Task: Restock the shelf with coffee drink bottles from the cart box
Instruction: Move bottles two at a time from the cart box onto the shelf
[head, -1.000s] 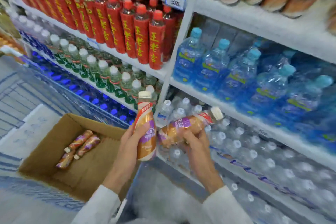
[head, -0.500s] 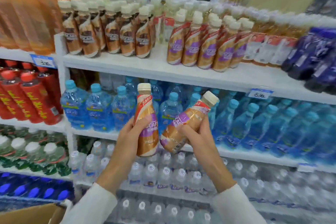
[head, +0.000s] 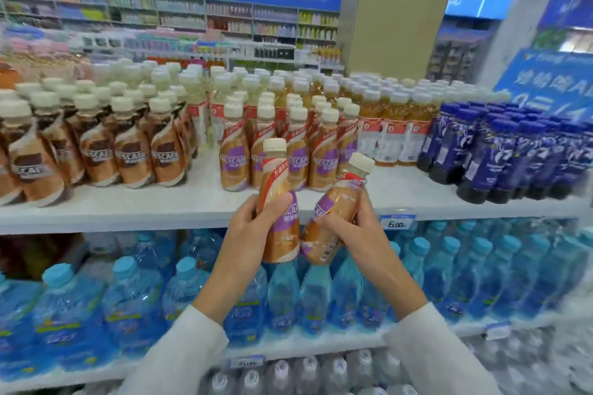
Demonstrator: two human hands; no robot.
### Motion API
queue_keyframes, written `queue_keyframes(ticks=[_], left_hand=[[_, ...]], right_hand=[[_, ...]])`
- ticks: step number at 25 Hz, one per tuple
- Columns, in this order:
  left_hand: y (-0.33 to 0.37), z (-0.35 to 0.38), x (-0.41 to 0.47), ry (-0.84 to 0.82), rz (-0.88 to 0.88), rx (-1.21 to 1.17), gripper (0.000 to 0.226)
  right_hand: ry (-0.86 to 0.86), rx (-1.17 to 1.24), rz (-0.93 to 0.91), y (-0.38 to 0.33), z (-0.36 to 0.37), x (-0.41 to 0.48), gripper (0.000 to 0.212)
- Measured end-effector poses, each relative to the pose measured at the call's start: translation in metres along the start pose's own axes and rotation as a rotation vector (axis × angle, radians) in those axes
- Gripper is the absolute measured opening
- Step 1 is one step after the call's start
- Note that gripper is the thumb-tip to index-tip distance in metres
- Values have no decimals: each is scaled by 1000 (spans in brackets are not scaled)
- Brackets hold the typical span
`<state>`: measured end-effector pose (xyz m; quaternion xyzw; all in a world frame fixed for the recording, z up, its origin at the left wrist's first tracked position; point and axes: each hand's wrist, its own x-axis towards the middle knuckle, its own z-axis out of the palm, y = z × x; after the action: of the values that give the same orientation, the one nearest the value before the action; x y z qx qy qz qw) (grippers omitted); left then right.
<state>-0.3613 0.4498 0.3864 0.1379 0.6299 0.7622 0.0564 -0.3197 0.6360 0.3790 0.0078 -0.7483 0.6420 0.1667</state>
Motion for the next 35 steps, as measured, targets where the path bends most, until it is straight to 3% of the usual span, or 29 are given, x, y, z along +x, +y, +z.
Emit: queue_keyframes(ticks=[2, 8, 15, 20, 24, 27, 35], left_hand=[[4, 4, 20, -46, 58, 26, 44], [2, 24, 71, -44, 152, 229, 36], [-24, 43, 90, 48, 181, 347, 86], [-39, 49, 80, 183, 223, 267, 75], [-49, 53, 70, 278, 290, 259, 82], [-50, 51, 71, 320, 300, 330, 78], [-44, 33, 78, 169, 207, 386, 55]], right_hand=[[21, -36, -48, -7, -5, 19, 63], [43, -191, -46, -25, -23, 69, 70], [-34, -246, -76, 1, -34, 90, 71], [-23, -196, -83, 10, -36, 84, 67], [157, -242, -121, 25, -33, 72, 79], [205, -254, -112, 29, -30, 72, 73], [-89, -124, -50, 29, -58, 82, 51]])
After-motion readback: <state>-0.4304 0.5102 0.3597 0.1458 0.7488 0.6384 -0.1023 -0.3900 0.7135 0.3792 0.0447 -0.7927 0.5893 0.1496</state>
